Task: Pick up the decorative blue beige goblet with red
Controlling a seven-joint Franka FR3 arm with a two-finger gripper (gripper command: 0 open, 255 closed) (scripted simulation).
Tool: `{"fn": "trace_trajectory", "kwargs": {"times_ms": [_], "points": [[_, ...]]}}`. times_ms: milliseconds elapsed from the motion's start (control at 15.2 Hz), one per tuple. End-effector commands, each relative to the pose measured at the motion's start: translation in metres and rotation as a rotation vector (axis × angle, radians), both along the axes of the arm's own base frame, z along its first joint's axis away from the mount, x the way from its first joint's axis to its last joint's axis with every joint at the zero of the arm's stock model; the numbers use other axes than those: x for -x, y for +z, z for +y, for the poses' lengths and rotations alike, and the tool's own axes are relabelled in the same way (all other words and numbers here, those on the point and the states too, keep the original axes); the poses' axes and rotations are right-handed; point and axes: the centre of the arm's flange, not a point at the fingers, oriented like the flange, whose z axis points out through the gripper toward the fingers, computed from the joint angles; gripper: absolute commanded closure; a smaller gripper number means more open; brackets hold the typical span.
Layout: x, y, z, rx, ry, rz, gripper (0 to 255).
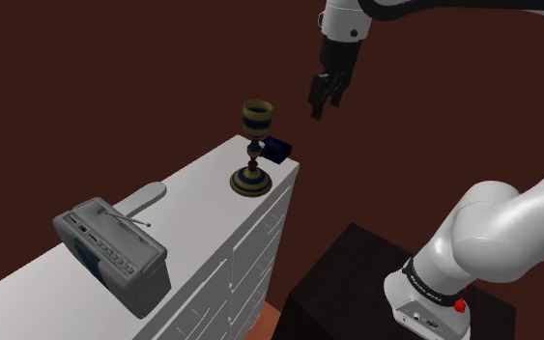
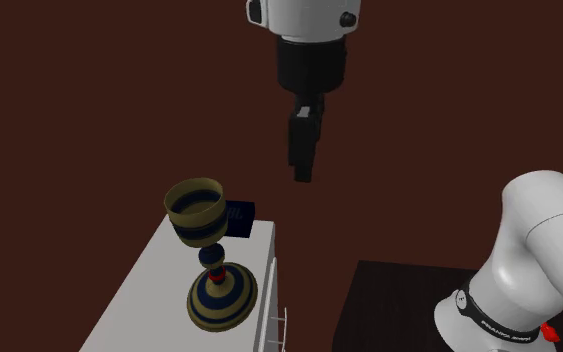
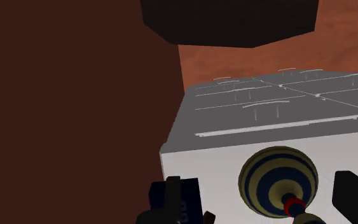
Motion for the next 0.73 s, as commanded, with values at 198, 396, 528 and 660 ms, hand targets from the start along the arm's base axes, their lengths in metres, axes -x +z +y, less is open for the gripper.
{"fn": "trace_trajectory", "kwargs": {"times_ms": [198,396,528,660], "points": [[-0.057,0.008,0.039,0.002,0.076,0.025,0],[-0.089,0.011,0.064,0.004,0.121,0.039,0],[-0.110,0.012,0.082,0.005,0.151,0.049,0],[-0.131,0.014,0.100,0.006,0.181,0.058,0]]}}
